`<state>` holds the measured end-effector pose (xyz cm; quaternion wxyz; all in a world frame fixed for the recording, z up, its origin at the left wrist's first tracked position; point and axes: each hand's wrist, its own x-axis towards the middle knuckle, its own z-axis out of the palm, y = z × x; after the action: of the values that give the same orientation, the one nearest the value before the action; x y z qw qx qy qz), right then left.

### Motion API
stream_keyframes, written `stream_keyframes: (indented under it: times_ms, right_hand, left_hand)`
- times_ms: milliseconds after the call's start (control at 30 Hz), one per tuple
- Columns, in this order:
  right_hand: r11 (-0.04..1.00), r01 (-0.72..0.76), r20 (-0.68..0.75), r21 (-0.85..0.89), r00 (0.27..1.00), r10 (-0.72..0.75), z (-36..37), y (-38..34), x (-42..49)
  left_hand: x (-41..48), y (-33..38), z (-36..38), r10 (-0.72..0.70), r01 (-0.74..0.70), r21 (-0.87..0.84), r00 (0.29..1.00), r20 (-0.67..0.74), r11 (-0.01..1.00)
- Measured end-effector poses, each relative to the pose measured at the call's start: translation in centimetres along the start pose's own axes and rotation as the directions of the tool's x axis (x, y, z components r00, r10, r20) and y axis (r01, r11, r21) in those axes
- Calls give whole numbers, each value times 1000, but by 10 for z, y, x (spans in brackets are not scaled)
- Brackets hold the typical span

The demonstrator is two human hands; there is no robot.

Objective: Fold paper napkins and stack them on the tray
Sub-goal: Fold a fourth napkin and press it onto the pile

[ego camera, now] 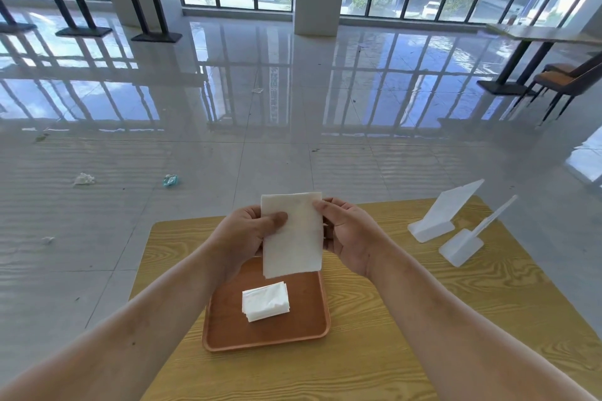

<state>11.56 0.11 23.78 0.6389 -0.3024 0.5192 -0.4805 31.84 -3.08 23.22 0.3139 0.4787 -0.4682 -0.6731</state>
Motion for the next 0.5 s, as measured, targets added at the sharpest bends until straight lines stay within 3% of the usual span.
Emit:
stream_keyframes:
  times_ms: [133,267,500]
  right_hand:
    - [989,-89,41,-118,995,94,5,10,3]
    - [993,-114,44,8,993,114,9,11,12]
    - [982,-128,139,141,984,108,7,20,35]
  left_hand:
    - [5,-3,-4,3,-3,2,999,-48,1000]
    - [10,-11,-14,-78,78,27,996,31,997]
    - [27,-23,-32,-88,91,-162,996,28,983]
